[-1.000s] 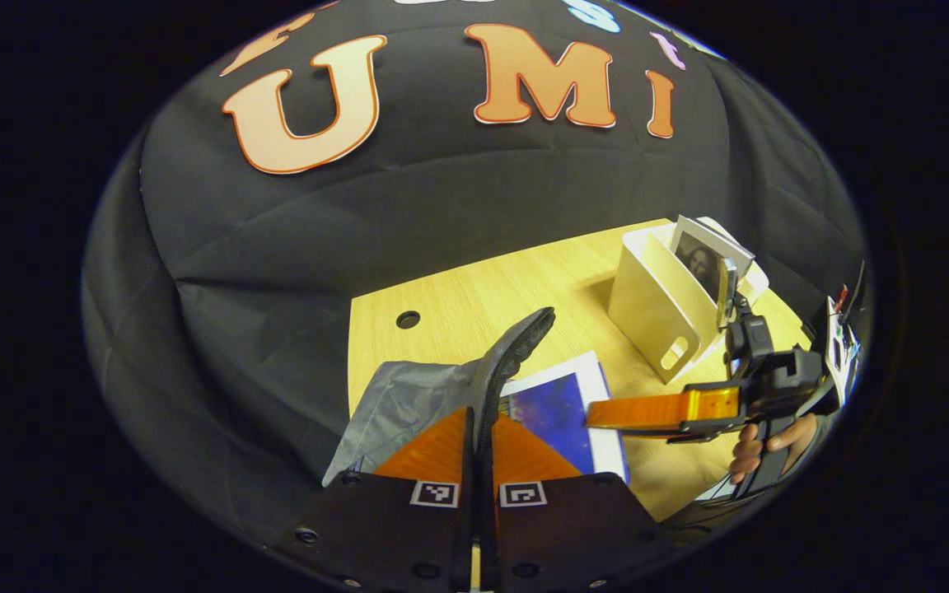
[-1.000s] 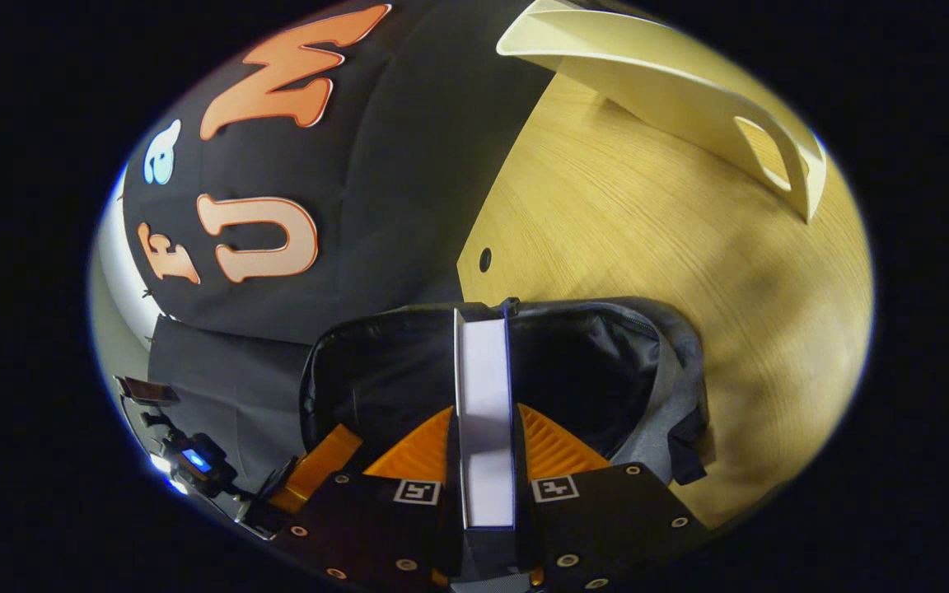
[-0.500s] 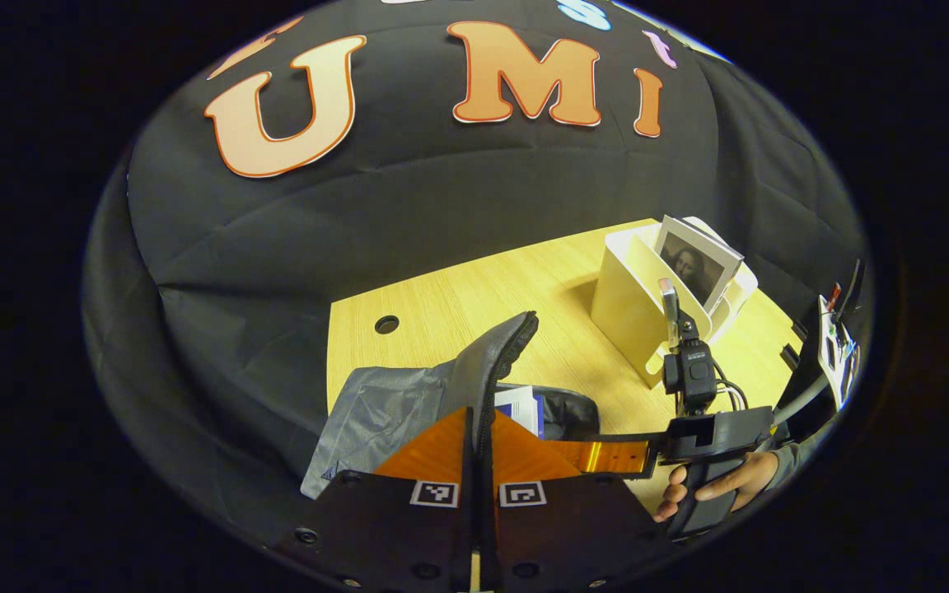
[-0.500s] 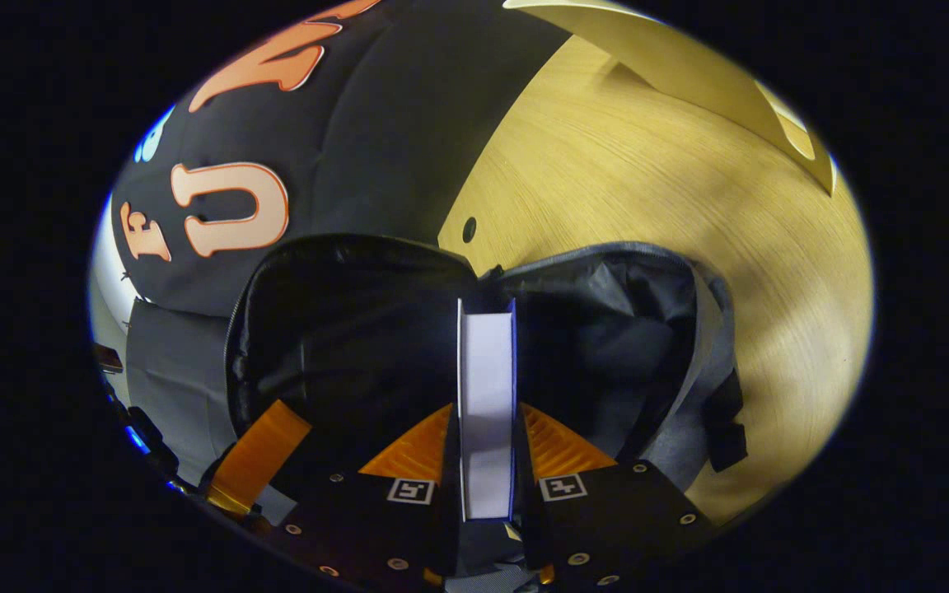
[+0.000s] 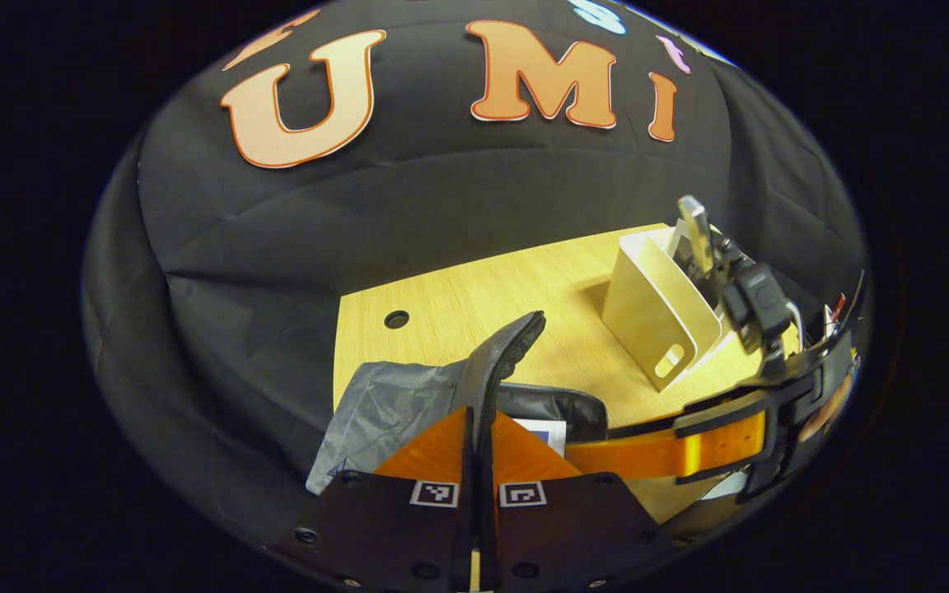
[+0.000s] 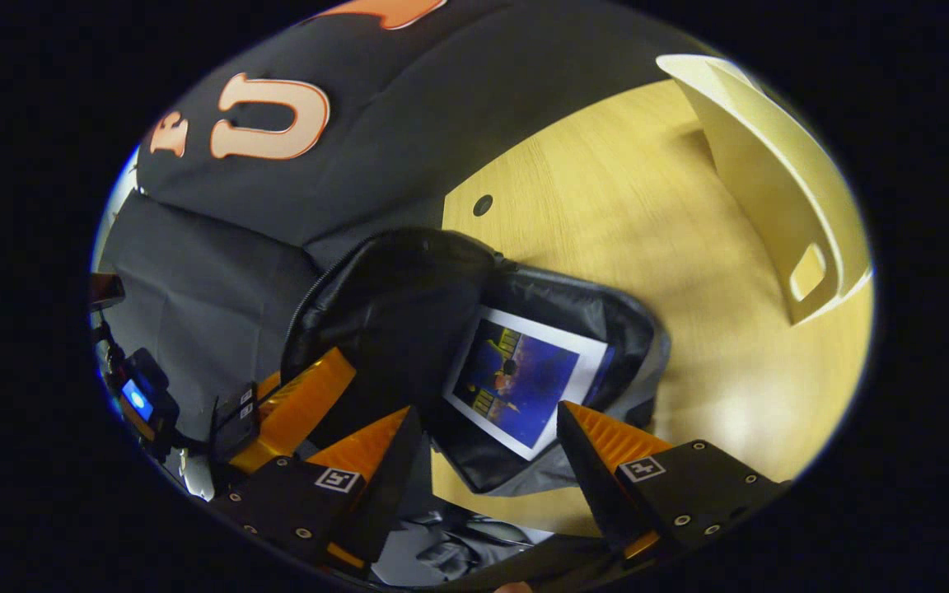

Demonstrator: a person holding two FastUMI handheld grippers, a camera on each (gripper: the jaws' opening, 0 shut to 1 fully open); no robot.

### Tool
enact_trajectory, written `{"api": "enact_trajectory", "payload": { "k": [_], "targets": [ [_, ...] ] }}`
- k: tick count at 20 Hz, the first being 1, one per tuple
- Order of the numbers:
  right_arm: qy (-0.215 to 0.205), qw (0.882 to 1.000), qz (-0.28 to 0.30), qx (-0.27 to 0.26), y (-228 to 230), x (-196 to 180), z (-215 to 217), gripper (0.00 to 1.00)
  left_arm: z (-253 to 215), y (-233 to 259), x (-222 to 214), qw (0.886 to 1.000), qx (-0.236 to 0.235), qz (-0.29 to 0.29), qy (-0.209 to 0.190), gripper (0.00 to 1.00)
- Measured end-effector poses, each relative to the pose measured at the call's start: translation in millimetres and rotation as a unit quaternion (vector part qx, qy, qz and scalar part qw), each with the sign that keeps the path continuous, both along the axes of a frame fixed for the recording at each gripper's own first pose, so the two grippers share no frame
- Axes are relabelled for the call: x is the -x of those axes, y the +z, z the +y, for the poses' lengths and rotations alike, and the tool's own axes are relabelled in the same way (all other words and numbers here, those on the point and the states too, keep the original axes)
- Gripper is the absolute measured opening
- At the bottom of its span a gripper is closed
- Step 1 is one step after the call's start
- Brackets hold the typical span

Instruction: Open the schoolbag, grab two books from the bookshelf and put them into the schoolbag.

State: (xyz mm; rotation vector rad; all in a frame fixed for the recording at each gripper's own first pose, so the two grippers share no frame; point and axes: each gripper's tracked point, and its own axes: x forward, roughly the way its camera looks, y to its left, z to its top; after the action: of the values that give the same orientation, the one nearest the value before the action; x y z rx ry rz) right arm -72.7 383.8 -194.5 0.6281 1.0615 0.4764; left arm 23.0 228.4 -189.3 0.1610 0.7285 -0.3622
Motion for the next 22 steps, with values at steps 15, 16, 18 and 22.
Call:
{"api": "enact_trajectory", "payload": {
  "k": [15, 16, 18, 22],
  "targets": [
    [0.001, 0.983, -0.076, 0.17, 69.3, -19.5, -184.8, 0.98, -14.4, -21.3, 3.5, 1.0, 0.0, 0.017, 0.017, 0.04],
    [-0.001, 0.982, -0.077, 0.173, 77.2, -23.5, -195.9, 0.98, -15.3, -23.7, 2.6, 1.0, -0.001, 0.018, 0.019, 0.04],
    [0.001, 0.976, -0.086, 0.2, 85.4, -35.6, -219.7, 0.98, -17.4, -24.7, 4.0, 1.0, -0.005, 0.02, 0.019, 0.04],
    [0.013, 0.97, -0.095, 0.222, 107.8, -51.1, -245.2, 0.98, -20.8, -30.2, 5.3, 0.999, -0.007, 0.027, 0.024, 0.04]
  ]
}}
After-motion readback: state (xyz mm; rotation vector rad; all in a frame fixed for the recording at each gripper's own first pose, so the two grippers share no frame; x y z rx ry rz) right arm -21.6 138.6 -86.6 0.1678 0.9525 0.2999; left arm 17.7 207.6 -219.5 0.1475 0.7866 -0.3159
